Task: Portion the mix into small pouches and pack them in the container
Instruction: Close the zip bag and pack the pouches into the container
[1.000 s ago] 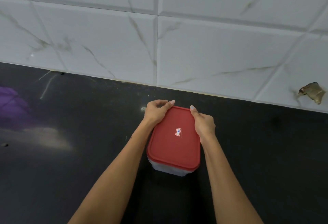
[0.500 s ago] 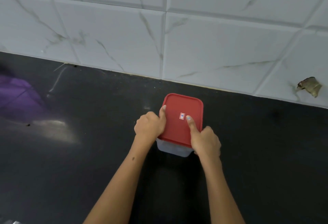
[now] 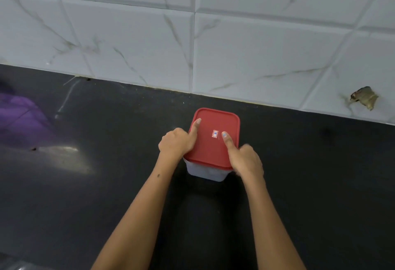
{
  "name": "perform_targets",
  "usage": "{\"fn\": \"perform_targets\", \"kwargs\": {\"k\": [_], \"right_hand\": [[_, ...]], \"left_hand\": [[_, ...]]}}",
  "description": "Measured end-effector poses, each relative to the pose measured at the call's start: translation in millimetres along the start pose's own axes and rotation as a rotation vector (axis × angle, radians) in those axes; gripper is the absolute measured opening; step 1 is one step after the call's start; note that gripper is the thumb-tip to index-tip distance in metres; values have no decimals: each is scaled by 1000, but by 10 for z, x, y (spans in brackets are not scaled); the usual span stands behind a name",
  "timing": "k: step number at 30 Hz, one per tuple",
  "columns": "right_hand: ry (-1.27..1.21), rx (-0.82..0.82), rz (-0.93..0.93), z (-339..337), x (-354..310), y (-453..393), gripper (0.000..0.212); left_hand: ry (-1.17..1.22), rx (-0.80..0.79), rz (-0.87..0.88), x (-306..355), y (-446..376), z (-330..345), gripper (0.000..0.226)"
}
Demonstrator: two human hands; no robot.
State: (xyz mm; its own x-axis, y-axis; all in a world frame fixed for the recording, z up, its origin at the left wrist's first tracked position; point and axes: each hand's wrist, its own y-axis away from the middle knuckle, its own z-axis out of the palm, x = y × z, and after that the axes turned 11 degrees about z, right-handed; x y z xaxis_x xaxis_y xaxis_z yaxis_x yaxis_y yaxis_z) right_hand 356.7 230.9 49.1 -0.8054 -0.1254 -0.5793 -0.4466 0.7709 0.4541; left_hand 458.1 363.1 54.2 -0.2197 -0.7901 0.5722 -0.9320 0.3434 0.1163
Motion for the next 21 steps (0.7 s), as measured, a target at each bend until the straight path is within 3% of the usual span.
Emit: {"fn": "perform_targets", "kwargs": {"k": [3,5,8,12,21], "right_hand": [[-117,78,-17,-127,-161,-111,88],[-318,-4,-71,-119,-302,-259,77],[-493,-139,-10,-15,-469,-455,62],[-509,-132,54,34,-517,-588,44],[-458,-36,46,80,-574,-670,49]], "left_hand": [[233,3,-23,71,-208,-119,86],[504,-15,5,158,-380,-131,64],[776,-119,-72,293,-562,-92,54],[749,-150,-115,312,-700,-15,43],[703,-105,-118,304,-775,36,45]]}}
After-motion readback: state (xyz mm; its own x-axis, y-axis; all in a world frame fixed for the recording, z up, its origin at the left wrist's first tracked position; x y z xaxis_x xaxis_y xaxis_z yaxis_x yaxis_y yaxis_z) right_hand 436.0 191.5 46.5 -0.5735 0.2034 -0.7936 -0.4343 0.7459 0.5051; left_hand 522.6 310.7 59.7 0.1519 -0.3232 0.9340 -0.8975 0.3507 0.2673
